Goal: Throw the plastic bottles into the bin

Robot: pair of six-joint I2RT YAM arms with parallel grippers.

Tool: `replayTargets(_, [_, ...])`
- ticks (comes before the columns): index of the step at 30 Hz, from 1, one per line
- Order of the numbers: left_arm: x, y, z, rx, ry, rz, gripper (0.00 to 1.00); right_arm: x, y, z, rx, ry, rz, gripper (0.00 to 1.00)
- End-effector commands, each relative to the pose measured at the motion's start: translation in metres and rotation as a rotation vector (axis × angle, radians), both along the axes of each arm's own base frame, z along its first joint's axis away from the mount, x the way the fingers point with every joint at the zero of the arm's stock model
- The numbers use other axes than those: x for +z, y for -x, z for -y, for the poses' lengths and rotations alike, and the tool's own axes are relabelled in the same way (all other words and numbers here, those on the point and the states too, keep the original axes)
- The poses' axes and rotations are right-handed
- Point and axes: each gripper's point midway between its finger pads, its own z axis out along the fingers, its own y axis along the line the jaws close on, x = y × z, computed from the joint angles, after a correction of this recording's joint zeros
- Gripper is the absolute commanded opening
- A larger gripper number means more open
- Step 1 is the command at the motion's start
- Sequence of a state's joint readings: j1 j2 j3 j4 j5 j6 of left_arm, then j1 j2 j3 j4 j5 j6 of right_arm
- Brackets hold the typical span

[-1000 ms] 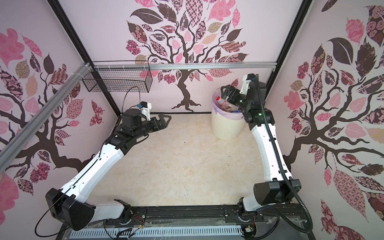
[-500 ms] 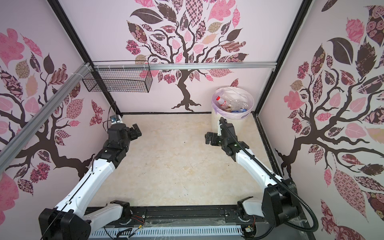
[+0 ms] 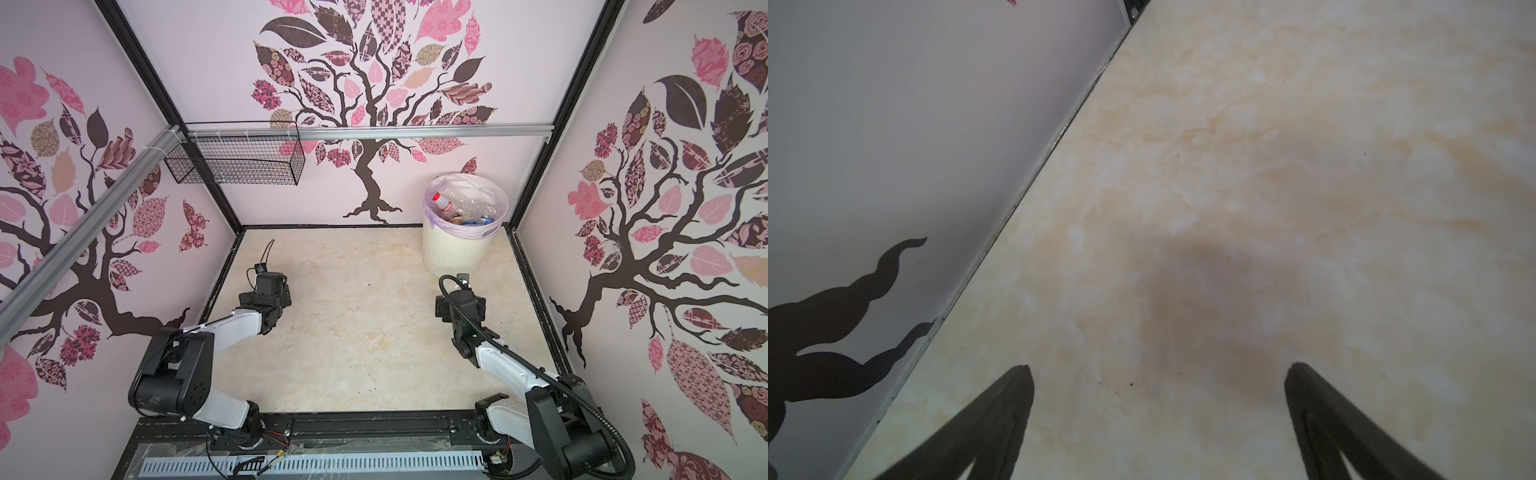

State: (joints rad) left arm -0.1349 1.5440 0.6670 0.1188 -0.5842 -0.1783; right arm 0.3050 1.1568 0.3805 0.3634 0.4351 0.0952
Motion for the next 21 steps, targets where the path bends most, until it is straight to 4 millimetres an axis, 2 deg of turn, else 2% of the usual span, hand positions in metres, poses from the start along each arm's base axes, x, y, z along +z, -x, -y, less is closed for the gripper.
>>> replayTargets(1, [0.029,-0.025,0.01,-0.085,0.019,0.184,0.98,0.038,-0.008,0.024,-0.115,0.016,0.227,0.99])
replayTargets(3, [0.029,-0.029,0.006,-0.072,-0.014,0.166,0.98,0.032,-0.008,0.036,-0.153,0.002,0.257,0.99])
replayTargets(6, [0.033,-0.034,0.011,-0.168,-0.003,0.253,0.98,0.022,-0.01,0.047,-0.184,-0.035,0.283,0.99])
replayTargets(8, [0.03,-0.028,-0.002,-0.151,0.069,0.316,0.98,0.025,-0.011,0.052,-0.201,-0.003,0.328,0.99])
replayTargets(11, [0.03,-0.028,-0.002,-0.155,0.063,0.315,0.98,0.033,-0.009,0.053,-0.193,-0.004,0.406,1.0])
replayTargets(12, [0.029,-0.028,-0.002,-0.151,0.059,0.311,0.98,0.028,-0.009,0.055,-0.201,-0.007,0.403,1.0])
replayTargets(13, [0.028,-0.027,-0.001,-0.151,0.064,0.295,0.98,0.024,-0.009,0.055,-0.199,-0.004,0.409,1.0])
replayTargets(16, [0.03,-0.026,-0.002,-0.149,0.061,0.307,0.99,0.02,-0.008,0.036,-0.065,-0.002,0.446,1.0])
replayTargets(18, [0.031,-0.023,-0.001,-0.151,0.068,0.322,0.98,0.02,-0.009,0.036,-0.059,0.009,0.462,0.99])
replayTargets(21, [0.036,-0.008,0.0,-0.196,0.094,0.48,0.98,0.017,-0.013,0.035,-0.063,0.004,0.433,0.99])
